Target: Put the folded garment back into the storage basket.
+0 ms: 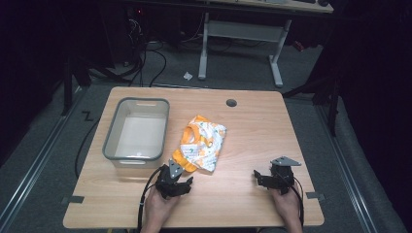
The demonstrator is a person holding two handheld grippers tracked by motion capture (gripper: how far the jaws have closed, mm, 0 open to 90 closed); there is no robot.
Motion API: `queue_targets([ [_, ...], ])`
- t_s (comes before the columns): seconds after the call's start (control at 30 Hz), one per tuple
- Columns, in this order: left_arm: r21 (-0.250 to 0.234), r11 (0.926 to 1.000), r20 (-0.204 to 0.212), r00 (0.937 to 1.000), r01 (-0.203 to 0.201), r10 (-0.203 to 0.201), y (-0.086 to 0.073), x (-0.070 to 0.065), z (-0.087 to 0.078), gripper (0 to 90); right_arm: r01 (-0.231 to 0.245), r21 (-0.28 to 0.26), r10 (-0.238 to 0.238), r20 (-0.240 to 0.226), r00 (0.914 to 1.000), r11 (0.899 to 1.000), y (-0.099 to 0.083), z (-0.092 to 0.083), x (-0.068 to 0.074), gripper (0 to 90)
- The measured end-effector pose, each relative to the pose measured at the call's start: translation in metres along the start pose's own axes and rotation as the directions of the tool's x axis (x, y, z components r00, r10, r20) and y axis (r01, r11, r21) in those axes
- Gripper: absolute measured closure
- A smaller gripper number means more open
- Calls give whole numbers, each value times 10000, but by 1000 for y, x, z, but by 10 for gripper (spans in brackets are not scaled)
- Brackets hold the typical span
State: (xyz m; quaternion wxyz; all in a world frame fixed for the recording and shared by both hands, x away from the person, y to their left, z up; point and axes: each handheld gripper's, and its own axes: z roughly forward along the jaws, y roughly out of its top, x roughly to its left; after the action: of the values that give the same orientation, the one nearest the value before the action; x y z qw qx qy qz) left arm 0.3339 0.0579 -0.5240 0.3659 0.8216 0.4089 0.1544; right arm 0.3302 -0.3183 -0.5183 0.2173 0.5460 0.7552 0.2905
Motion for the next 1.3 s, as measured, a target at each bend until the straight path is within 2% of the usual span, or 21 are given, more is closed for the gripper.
queue_targets([
  [0.4,5,10000,-10,10000,-7,7,0,0,0,319,0,0,0,1,10000,10000,0,0,0,165],
  [0.93,240,9996,200,9997,-148,143,2,-3,0,252,-18,12,18,2,10000,10000,0,0,0,165],
  [1.1,467,9988,564,9984,-115,88,6,-5,-4,274,-15,13,15,2,10000,10000,0,0,0,165],
  [1.3,286,9996,991,9951,-88,59,10,-10,-14,291,-16,15,16,-1,10000,10000,0,0,0,165],
])
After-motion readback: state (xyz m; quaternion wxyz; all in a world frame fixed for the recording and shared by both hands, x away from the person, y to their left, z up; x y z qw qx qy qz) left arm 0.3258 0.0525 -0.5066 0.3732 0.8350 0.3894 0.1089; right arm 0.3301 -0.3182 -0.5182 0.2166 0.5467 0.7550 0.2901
